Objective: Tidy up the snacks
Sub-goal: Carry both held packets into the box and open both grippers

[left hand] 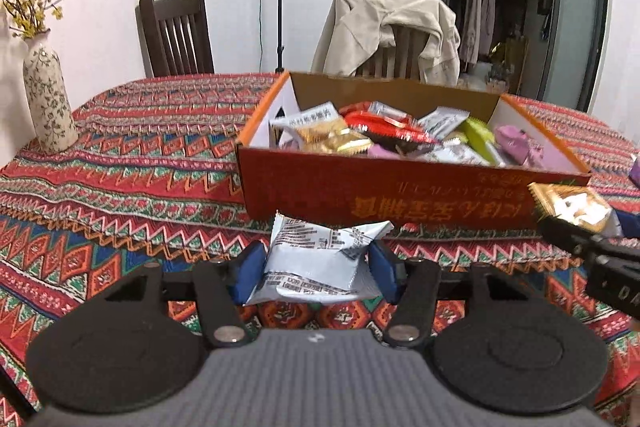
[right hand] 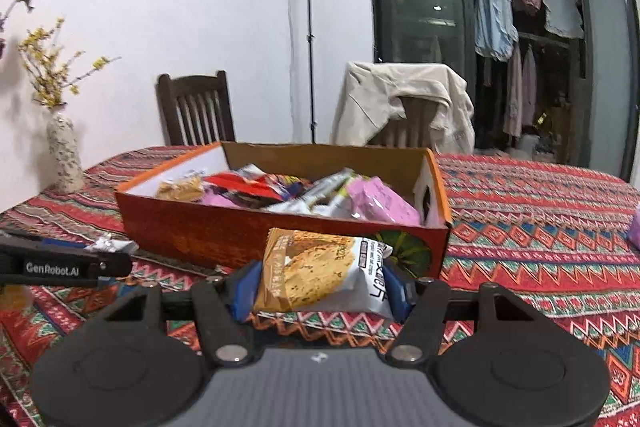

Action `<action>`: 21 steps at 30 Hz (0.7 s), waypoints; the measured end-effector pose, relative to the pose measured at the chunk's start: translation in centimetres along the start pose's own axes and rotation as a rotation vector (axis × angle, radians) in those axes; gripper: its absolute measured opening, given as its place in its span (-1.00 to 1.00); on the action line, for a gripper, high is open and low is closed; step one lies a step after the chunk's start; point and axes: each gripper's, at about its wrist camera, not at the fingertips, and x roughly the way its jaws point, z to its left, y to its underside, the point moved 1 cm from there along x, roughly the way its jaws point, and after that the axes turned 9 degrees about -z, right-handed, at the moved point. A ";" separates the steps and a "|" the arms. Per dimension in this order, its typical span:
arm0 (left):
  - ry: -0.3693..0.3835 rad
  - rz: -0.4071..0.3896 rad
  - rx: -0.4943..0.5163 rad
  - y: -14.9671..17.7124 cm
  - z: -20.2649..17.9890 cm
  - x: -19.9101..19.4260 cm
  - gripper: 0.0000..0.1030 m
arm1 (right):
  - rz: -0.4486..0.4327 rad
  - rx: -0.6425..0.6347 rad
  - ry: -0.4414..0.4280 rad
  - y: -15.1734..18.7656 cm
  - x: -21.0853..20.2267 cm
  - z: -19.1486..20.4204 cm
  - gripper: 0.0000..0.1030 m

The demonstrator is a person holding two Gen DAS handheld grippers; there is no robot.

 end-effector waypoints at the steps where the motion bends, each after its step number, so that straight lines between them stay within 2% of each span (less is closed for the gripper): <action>1: 0.004 -0.007 -0.002 -0.2 0.1 -0.2 0.14 | -0.006 -0.004 -0.009 -0.1 -0.1 0.2 0.21; 5: 0.018 -0.045 -0.004 -1.3 0.0 -1.3 0.14 | -0.027 -0.026 -0.032 -0.7 -0.3 0.7 0.21; 21: 0.064 -0.182 -0.008 -6.4 -1.7 -2.1 0.14 | -0.075 -0.051 0.005 -6.4 0.3 2.3 0.21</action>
